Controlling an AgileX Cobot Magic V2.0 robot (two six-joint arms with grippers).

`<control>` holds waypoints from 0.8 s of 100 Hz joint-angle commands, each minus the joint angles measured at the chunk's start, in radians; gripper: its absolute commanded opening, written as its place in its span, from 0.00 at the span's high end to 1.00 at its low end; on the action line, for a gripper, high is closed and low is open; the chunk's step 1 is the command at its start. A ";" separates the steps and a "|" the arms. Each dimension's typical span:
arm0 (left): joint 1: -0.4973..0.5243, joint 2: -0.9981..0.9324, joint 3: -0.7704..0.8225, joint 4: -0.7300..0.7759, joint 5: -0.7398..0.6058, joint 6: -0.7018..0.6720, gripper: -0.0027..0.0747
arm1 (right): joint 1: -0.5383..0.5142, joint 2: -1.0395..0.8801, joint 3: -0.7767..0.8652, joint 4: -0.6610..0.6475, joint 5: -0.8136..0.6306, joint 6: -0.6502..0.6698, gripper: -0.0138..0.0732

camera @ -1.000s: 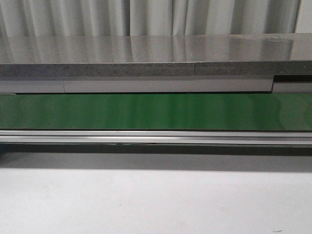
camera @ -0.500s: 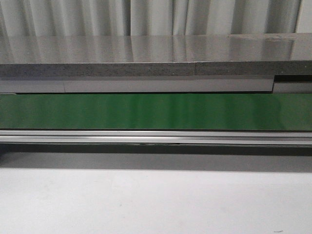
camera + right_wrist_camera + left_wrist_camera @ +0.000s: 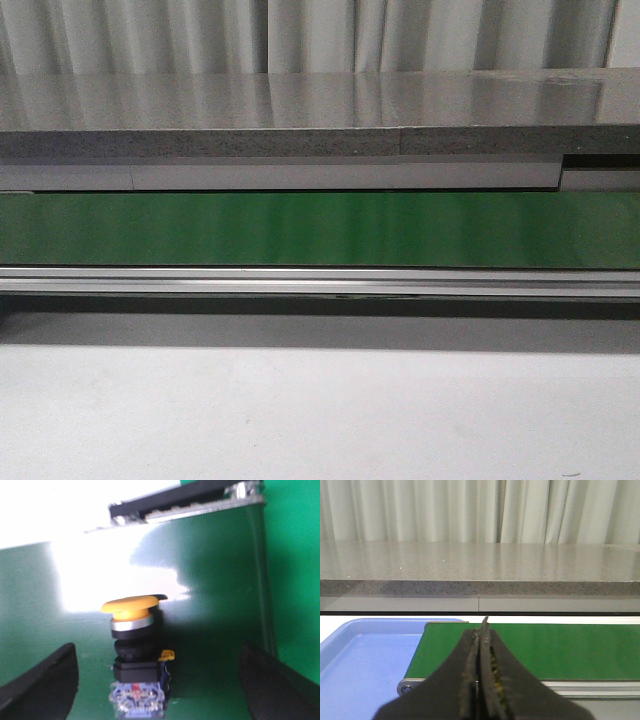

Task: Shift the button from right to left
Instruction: 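Lift the button and place it on the conveyor belt with the right gripper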

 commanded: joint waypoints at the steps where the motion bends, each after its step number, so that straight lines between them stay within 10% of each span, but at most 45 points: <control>1: -0.002 -0.031 0.045 -0.004 -0.079 -0.010 0.99 | 0.004 -0.102 -0.025 0.028 -0.010 -0.019 0.10; 28: -0.002 -0.031 0.045 -0.004 -0.079 -0.010 0.99 | 0.038 -0.277 -0.007 -0.023 0.044 -0.027 0.20; 61: -0.002 -0.031 0.045 -0.004 -0.079 -0.010 0.99 | 0.103 -0.514 0.197 -0.105 -0.034 -0.026 0.92; 80: -0.002 -0.031 0.045 -0.004 -0.079 -0.010 0.99 | 0.103 -0.654 0.346 -0.117 -0.127 -0.025 0.92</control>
